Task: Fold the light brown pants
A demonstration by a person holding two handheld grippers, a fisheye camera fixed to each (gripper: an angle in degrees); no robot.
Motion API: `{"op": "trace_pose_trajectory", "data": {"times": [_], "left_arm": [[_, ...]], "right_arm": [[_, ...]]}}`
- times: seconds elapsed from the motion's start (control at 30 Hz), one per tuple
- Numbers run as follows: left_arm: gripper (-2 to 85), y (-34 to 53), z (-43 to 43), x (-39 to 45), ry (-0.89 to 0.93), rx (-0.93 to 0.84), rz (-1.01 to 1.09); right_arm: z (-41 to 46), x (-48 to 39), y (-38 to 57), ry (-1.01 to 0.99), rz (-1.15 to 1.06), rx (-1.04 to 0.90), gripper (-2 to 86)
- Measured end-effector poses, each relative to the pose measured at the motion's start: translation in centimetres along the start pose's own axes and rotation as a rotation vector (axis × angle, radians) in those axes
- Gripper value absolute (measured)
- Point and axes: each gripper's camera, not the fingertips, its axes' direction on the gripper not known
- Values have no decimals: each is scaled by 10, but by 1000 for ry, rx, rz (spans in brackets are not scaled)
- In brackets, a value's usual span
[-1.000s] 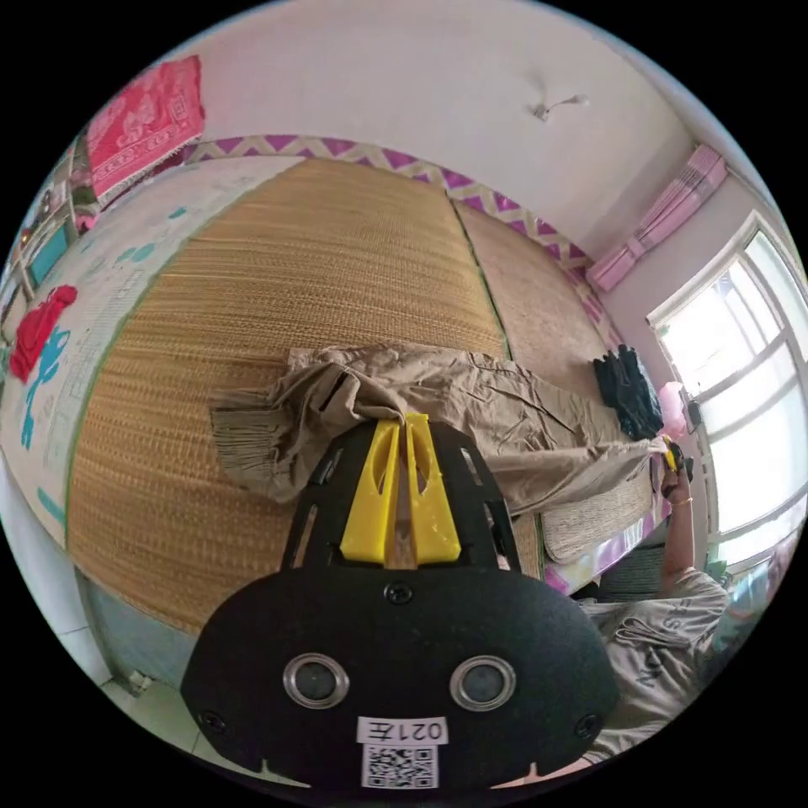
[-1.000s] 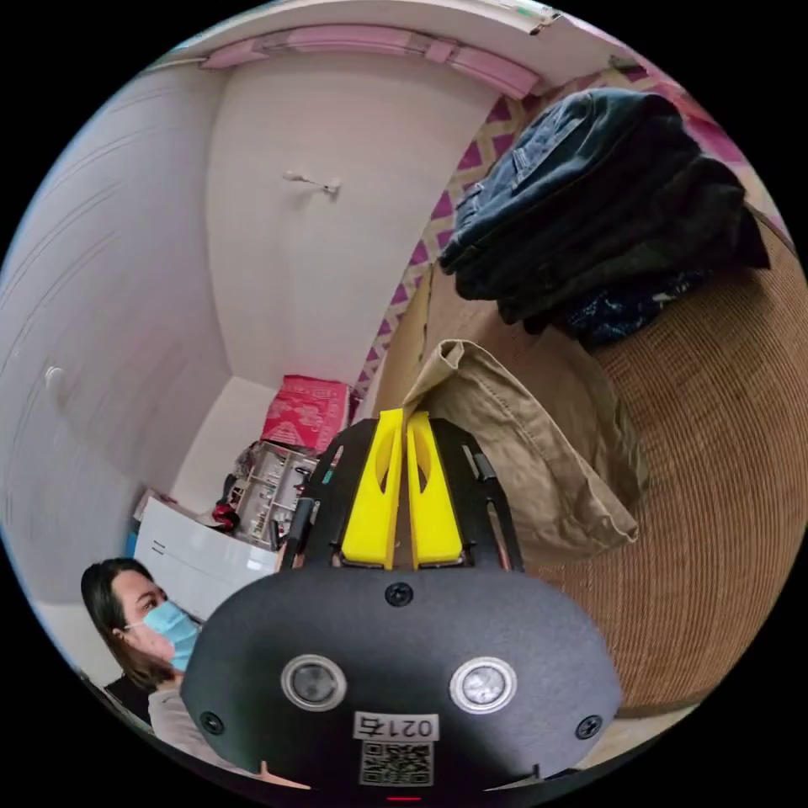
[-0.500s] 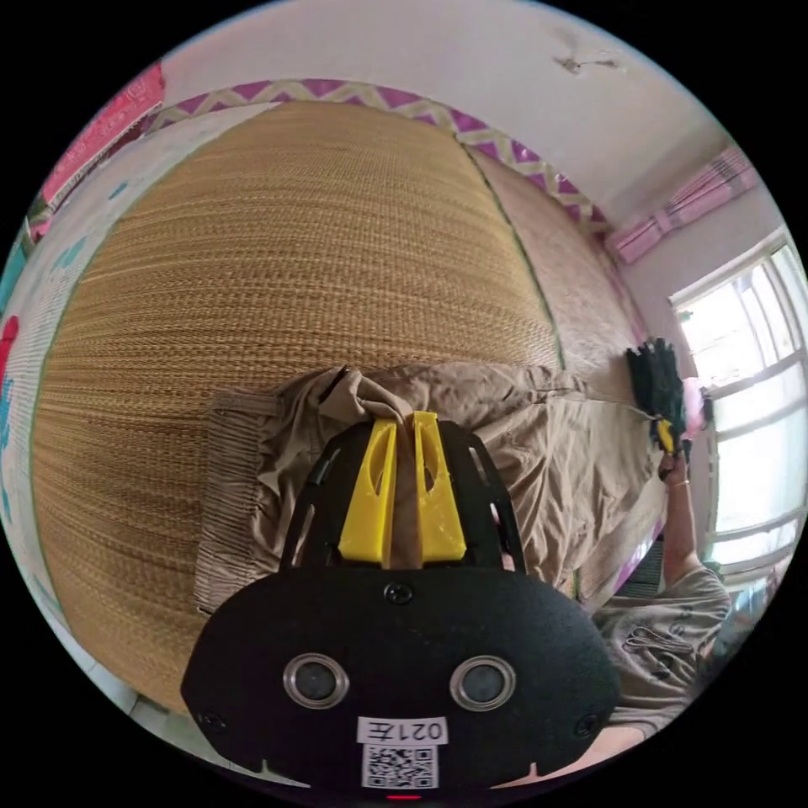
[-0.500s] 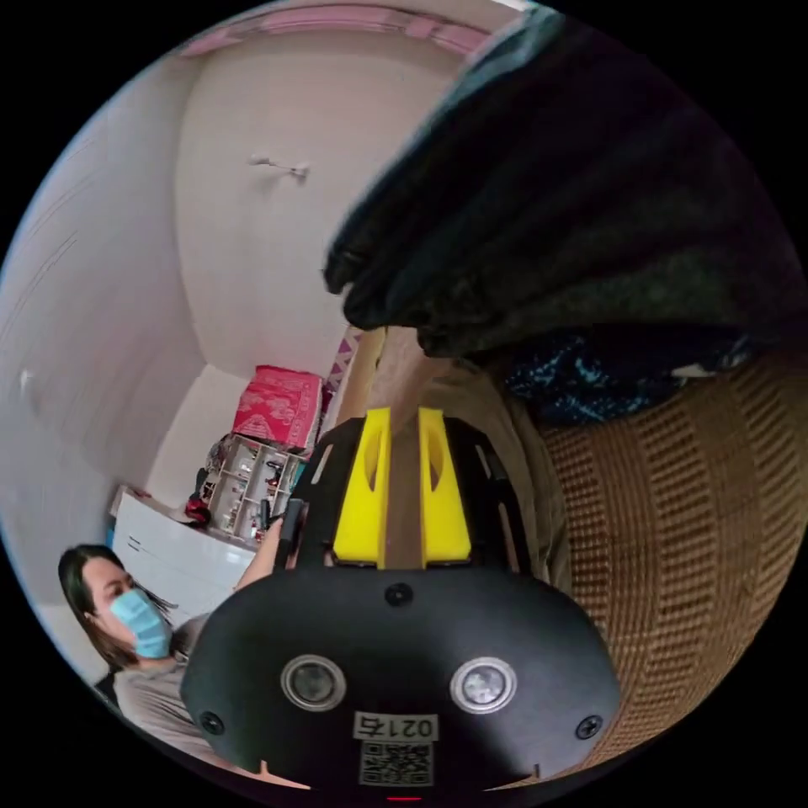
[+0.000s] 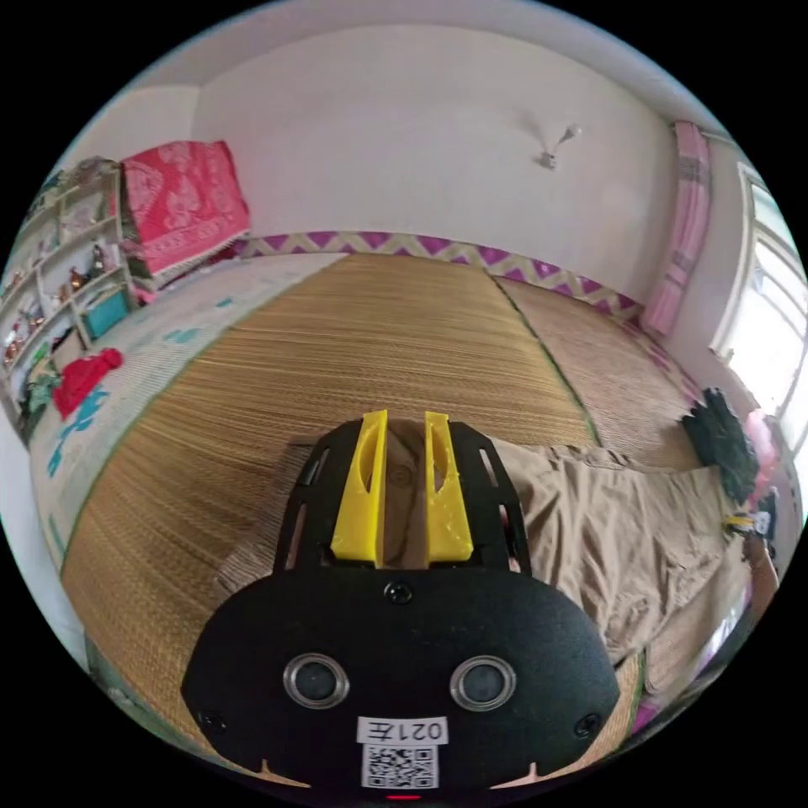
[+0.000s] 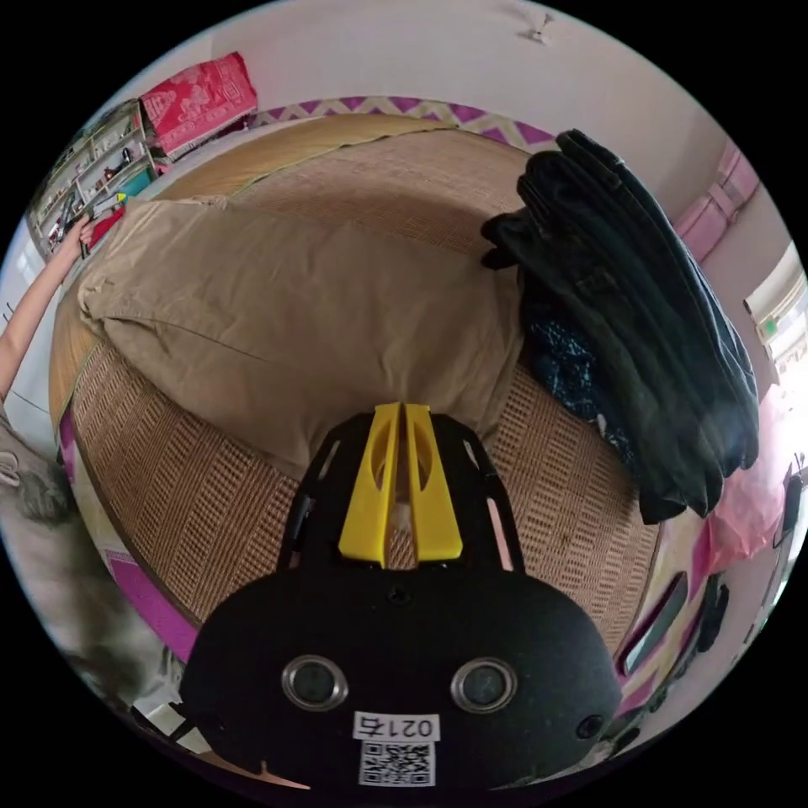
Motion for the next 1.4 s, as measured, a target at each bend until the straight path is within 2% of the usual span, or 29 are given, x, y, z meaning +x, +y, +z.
{"op": "trace_pose_trajectory", "data": {"times": [0.1, 0.17, 0.27, 0.3, 0.37, 0.43, 0.53, 0.6, 0.73, 0.8, 1.03, 1.2, 1.33, 1.4], "left_arm": [[56, 0, 0, 7, 214, -3, 61], [48, 5, -1, 51, 341, -7, 231], [50, 16, 22, 115, 357, -124, 423], [51, 18, 31, 125, 343, -166, 444], [60, 29, 83, 145, 229, -384, 475], [66, 41, 113, 146, 203, -468, 490], [66, 45, 118, 125, 257, -433, 391], [63, 54, 112, 117, 264, -385, 376], [34, 74, 55, 70, 401, -68, 205], [24, 82, 32, 47, 449, 5, 118], [19, 137, -42, 21, 479, 65, 154], [22, 192, -70, 7, 532, 54, 165], [21, 242, -97, -16, 576, 49, 153], [19, 262, -112, -30, 585, 64, 147]], "right_arm": [[-10, -8, 1, 91, -4, -46, -6], [-17, -6, 5, 105, 35, -59, -6], [-41, 4, 21, 68, 148, 23, -3], [-53, 5, 29, 65, 178, 74, 0], [-66, 8, 40, 51, 239, 124, 10], [-75, 19, 55, -22, 348, 154, 43], [-83, 45, 92, -235, 576, 232, 80], [-73, 63, 133, -450, 806, 322, 92], [-54, 67, 164, -584, 993, 378, 114], [-55, 68, 160, -602, 1022, 401, 125], [-45, 80, 137, -681, 1086, 404, 117], [-42, 86, 125, -758, 1130, 441, 29], [-104, 63, 85, -679, 933, 537, 9], [-154, 29, 38, -630, 744, 584, 5]]}}
